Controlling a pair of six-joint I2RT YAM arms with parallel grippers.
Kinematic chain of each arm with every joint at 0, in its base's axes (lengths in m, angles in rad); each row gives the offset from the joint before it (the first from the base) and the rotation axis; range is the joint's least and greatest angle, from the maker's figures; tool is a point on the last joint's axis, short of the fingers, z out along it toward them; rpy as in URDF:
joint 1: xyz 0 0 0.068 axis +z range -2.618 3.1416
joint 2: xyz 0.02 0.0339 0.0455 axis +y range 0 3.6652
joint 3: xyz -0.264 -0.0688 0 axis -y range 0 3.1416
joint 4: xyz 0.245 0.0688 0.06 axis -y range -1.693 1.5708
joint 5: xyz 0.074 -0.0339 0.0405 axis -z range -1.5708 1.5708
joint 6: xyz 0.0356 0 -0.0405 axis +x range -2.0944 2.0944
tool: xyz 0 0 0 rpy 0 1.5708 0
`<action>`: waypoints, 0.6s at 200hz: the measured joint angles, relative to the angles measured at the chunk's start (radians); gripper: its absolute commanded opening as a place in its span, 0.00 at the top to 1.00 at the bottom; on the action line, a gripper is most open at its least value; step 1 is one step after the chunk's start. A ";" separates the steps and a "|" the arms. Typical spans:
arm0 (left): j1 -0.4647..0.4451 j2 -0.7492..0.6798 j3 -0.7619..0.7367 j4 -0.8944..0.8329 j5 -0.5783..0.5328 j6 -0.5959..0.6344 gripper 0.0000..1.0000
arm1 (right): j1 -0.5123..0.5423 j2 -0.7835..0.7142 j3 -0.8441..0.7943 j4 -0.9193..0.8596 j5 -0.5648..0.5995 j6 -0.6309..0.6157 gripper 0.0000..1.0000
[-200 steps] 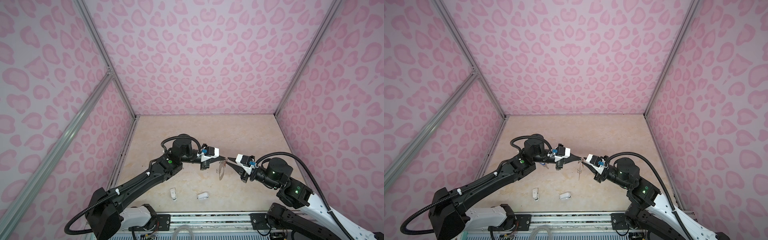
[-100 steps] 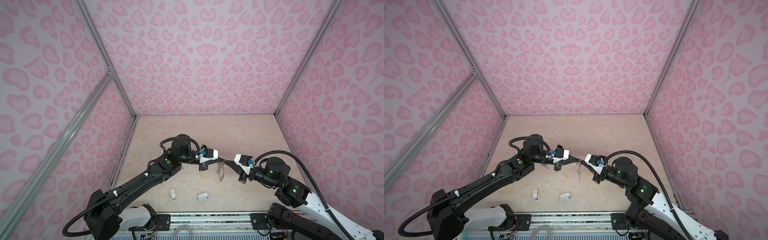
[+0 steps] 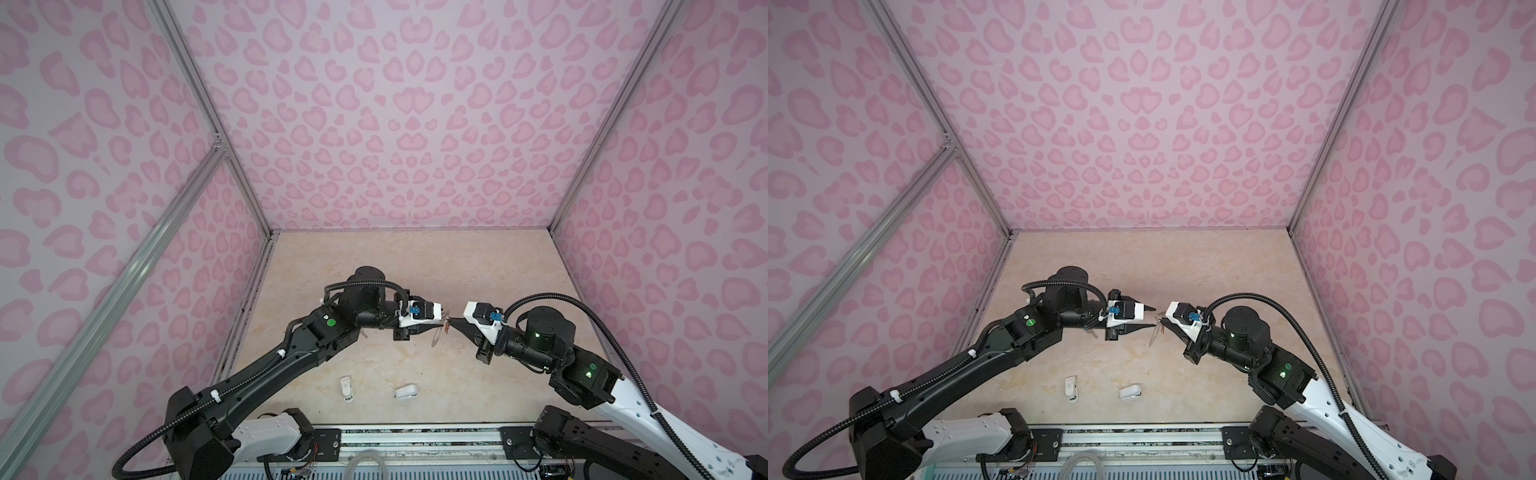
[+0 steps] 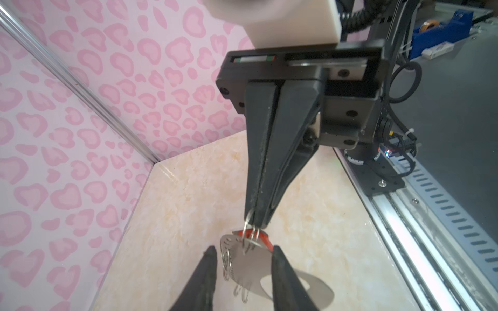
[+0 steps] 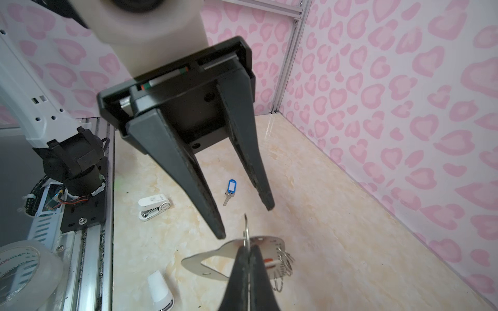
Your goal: Put the keys on the keyring
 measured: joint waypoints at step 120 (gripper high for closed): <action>-0.094 -0.002 0.045 -0.133 -0.231 0.151 0.72 | 0.000 0.080 0.048 -0.098 -0.008 0.001 1.00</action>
